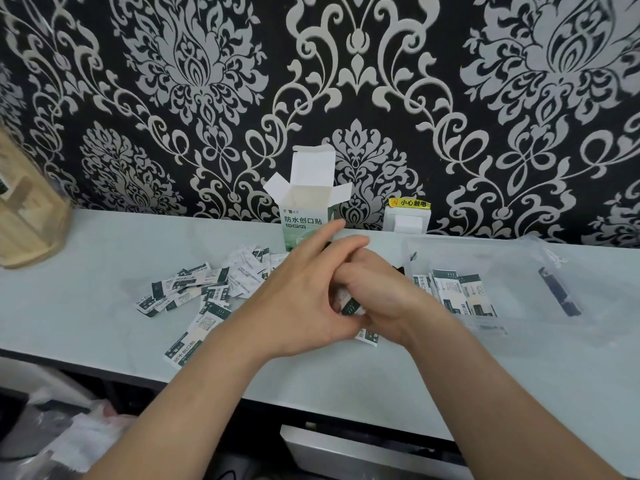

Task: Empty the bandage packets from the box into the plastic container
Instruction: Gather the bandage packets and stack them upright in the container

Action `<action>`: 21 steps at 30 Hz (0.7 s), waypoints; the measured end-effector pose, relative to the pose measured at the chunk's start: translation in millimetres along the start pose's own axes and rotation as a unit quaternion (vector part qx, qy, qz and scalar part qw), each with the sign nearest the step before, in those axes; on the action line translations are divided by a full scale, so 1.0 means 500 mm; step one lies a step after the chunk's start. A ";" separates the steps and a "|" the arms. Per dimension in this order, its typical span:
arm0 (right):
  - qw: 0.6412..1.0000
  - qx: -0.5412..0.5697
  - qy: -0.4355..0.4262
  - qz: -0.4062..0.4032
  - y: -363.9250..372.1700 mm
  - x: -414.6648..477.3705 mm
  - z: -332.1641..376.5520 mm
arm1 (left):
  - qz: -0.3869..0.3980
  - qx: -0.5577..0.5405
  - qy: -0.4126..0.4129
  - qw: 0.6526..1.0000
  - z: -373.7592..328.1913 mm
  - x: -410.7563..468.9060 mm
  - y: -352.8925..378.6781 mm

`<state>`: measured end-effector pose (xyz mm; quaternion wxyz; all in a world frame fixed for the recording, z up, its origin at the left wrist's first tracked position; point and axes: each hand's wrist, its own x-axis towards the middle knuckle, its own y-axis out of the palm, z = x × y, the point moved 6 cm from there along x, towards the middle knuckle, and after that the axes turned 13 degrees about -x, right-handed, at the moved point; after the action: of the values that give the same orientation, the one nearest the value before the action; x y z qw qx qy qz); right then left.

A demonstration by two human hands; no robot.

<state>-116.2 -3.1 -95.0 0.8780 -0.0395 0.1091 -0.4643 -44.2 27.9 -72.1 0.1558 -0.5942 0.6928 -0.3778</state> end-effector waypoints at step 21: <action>0.992 -0.098 -0.023 -0.073 -0.130 -0.079 0.053 | -0.106 -0.356 -0.102 0.923 0.002 0.057 -0.067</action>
<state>-184.4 -8.2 -51.9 0.8357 -0.1437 0.1311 -0.5136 -26.6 0.4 -42.4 -0.0368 -0.7155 0.6952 -0.0582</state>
